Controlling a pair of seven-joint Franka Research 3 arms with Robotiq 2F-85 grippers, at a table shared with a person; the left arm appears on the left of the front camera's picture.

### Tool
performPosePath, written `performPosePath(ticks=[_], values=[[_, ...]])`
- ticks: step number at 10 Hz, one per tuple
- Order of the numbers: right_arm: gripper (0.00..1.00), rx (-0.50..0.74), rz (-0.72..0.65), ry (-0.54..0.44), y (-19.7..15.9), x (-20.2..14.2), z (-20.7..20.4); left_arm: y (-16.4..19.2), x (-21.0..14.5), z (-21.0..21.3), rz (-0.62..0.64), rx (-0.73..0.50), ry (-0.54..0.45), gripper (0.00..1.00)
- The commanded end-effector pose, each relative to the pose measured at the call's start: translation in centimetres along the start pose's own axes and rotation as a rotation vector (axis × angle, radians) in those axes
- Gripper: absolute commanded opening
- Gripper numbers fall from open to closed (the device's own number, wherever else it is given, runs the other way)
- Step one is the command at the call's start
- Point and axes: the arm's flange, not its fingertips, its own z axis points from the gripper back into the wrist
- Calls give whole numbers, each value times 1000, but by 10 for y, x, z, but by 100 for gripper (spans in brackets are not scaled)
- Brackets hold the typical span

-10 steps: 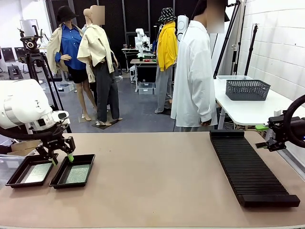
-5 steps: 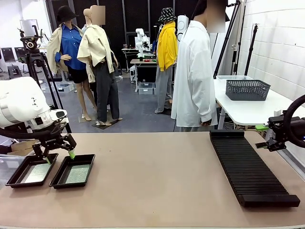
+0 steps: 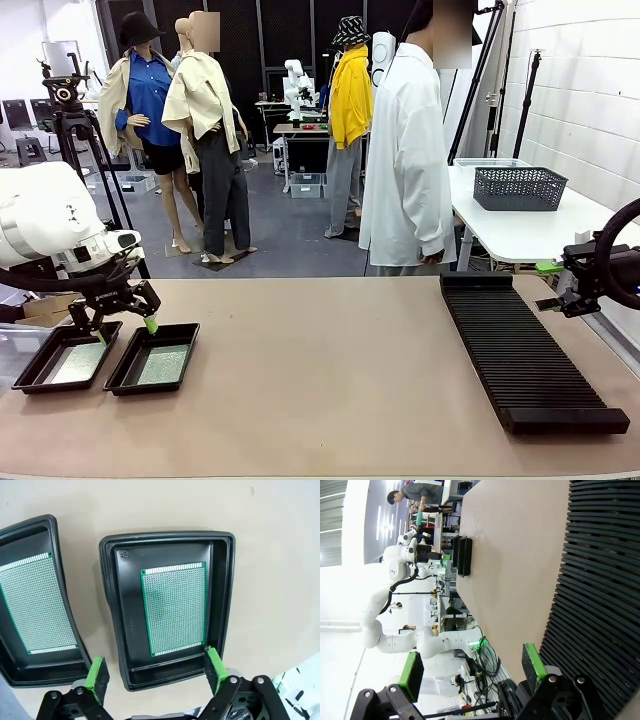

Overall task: Inspect and transfer BCBs to ESD trays.
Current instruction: Pick up the ESD tray and place it on the left side of the table.

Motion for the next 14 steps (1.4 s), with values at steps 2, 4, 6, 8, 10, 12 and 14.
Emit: performPosePath(ticks=[2, 4, 6, 8, 10, 12, 14], values=[[100, -2, 0, -4, 1, -1, -1, 0, 0, 1, -2, 2, -3, 100], [100, -2, 0, -4, 1, -1, -1, 0, 0, 1, -2, 2, -3, 100], [100, -2, 0, -4, 1, -1, -1, 0, 0, 1, -2, 2, -3, 100], [100, -2, 0, -4, 1, -1, -1, 0, 0, 1, -2, 2, -3, 100], [100, -2, 0, -4, 1, -1, -1, 0, 0, 1, -2, 2, -3, 100], [100, -2, 0, -4, 1, -1, -1, 0, 0, 1, -2, 2, -3, 100], [100, -2, 0, -4, 1, -1, -1, 10, -2, 8, -3, -94, -23, 100]])
